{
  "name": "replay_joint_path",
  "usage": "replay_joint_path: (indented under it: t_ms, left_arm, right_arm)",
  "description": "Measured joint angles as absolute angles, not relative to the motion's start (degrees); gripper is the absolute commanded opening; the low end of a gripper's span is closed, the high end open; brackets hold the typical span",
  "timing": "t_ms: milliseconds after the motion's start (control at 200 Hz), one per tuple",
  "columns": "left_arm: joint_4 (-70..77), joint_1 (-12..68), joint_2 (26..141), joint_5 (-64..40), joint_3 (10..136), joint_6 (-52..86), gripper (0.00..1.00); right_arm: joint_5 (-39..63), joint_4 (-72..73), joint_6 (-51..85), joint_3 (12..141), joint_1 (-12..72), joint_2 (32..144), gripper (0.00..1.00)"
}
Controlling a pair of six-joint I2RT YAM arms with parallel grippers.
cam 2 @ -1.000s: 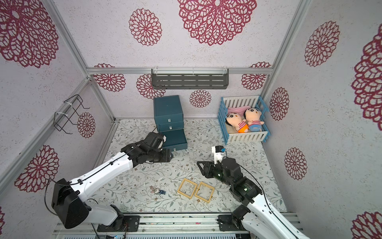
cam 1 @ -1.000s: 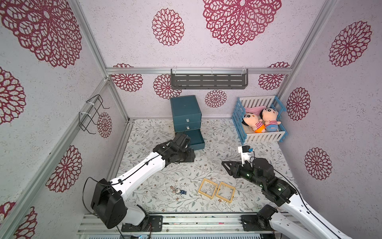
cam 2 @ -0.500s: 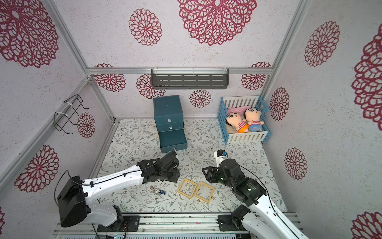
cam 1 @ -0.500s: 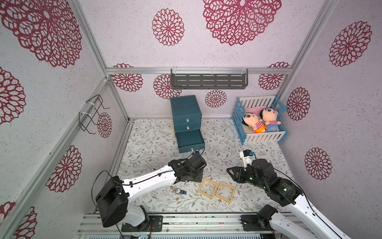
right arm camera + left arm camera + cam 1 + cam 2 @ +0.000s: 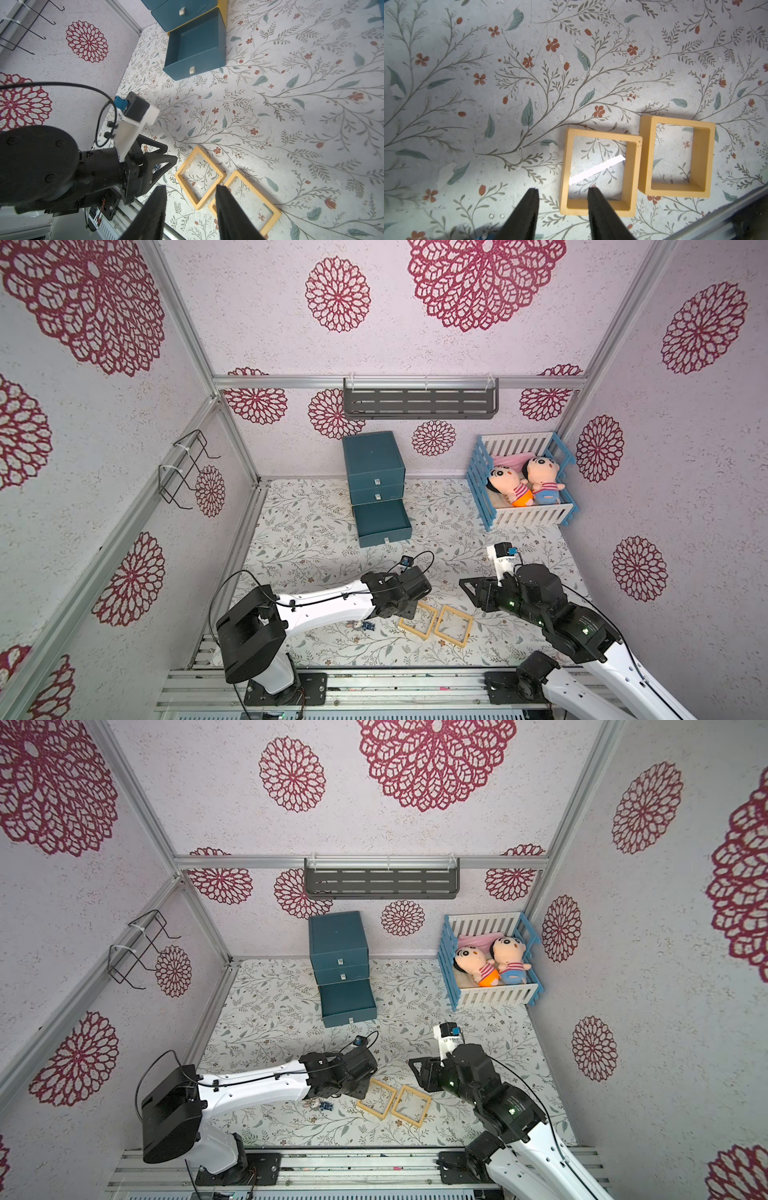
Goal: Place the brooch boxes into the drawer by color
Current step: Pick up the brooch box from the center of the board.
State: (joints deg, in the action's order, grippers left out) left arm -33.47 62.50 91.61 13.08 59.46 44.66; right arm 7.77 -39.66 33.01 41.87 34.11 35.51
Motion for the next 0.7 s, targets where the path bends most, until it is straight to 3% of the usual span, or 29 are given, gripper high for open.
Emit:
replay_joint_path:
  t_ms: [701]
  left_arm:
    - [-24.99,65.32,97.03,15.57,55.31,45.19,0.38]
  right_arm:
    - [8.84,-40.01,31.09,41.87,34.15,38.61,0.45]
